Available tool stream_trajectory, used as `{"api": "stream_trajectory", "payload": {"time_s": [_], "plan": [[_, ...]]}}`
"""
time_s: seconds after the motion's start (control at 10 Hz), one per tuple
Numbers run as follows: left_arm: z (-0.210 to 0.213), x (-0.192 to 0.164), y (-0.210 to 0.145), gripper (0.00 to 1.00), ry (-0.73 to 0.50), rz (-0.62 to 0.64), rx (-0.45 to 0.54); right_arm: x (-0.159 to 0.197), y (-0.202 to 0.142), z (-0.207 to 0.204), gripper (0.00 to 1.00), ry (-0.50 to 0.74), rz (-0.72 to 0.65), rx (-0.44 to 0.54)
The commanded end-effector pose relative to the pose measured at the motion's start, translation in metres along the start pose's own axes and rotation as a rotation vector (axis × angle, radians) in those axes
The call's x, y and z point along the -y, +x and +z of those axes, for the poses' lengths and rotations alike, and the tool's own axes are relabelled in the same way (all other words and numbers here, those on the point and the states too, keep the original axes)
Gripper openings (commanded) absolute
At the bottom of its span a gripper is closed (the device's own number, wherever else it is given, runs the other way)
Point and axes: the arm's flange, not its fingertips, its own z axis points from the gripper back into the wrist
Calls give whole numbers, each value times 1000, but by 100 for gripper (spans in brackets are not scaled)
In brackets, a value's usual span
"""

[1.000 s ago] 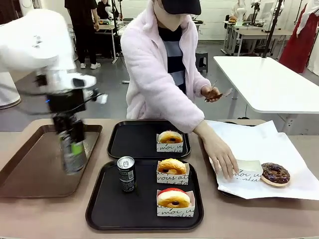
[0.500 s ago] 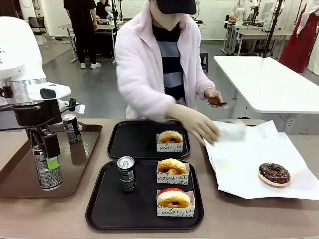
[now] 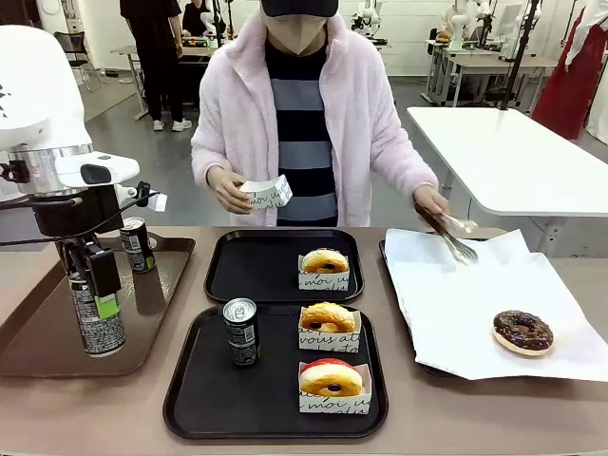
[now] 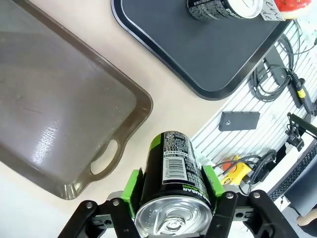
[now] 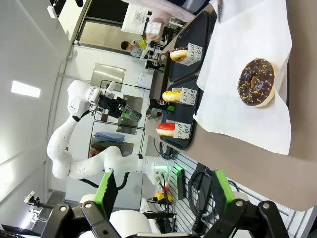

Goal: Set up donuts and drinks on trays.
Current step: Pick up one Pepsi coke from the Handle tray and place it on the Flat Tray without a Pepsi coke.

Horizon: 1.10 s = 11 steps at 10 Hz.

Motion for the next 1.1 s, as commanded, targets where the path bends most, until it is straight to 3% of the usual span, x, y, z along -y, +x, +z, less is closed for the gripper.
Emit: {"api": "stream_trajectory", "payload": {"time_s": [0.0,0.7,1.0], "plan": [[2,0,0,60,23,-18,31,-1,0,1,100,12,17,3],[8,-3,15,60,77,-40,191,-1,0,1,100,12,17,3],[11,-6,55,60,92,-69,236,-1,0,1,100,12,17,3]]}}
